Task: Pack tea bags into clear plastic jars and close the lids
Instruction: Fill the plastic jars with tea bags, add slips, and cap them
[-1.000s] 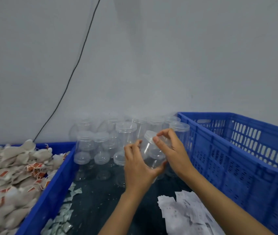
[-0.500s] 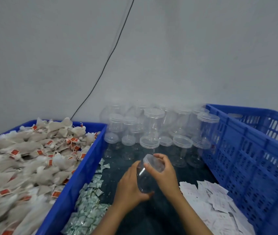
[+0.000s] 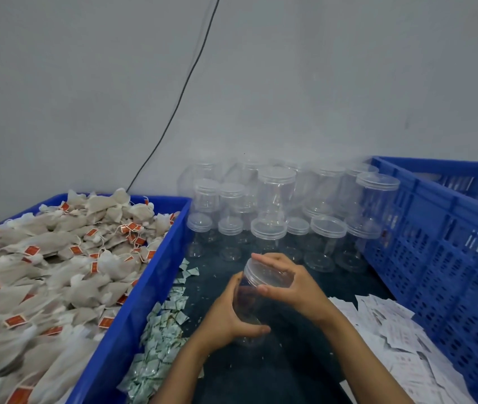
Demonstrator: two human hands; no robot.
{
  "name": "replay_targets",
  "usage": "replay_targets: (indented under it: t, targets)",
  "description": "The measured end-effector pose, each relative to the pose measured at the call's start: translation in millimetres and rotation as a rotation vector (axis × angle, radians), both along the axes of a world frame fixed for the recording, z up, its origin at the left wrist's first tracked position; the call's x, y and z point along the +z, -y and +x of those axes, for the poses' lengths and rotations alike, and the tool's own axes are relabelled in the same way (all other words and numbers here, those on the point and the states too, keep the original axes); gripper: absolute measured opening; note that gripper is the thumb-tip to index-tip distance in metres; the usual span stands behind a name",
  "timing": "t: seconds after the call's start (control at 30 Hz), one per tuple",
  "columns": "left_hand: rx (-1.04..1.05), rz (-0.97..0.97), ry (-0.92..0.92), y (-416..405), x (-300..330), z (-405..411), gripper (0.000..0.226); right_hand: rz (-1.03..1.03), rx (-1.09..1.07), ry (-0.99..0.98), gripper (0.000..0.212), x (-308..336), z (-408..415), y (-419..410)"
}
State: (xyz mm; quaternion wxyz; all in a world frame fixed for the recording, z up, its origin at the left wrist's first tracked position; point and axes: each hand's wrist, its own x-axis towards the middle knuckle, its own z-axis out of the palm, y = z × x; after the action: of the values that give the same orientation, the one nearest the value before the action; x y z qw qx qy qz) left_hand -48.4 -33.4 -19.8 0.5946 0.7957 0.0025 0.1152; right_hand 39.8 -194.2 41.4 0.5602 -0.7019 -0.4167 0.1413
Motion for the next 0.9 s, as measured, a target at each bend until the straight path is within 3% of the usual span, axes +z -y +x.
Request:
replay_targets:
  t: [0.13, 0.3, 0.4, 0.5, 0.7, 0.8, 0.9]
  targets:
    - [0.152, 0.069, 0.092, 12.2, -9.2, -3.3, 0.093, 0.169, -0.044, -0.117, 0.082, -15.6, -2.0, 4.4]
    - [0.382, 0.597, 0.332, 12.8, -10.0, -6.8, 0.09, 0.291, -0.262, -0.267, 0.104, -37.1, -19.7, -0.1]
    - [0.429, 0.849, 0.45, 10.1, -8.8, -3.4, 0.095, 0.308, -0.39, -0.322, 0.103, -42.5, -18.5, -6.3]
    - [0.366, 0.839, 0.42, 6.3, -5.4, -4.4, 0.093, 0.321, -0.423, -0.36, 0.092, -47.3, -14.7, -7.2]
    - [0.163, 0.376, 0.1, -5.9, 1.3, -15.3, 0.095, 0.39, -0.154, -0.371, 0.085, -44.1, -6.1, 8.3]
    - [0.191, 0.472, 0.134, -5.5, 3.9, -18.3, 0.095, 0.335, -0.163, -0.344, 0.085, -44.4, -11.7, 6.9]
    - [0.262, 0.732, 0.264, -0.8, 0.8, -16.4, 0.095, 0.257, -0.274, -0.326, 0.095, -47.2, -16.5, 2.2]
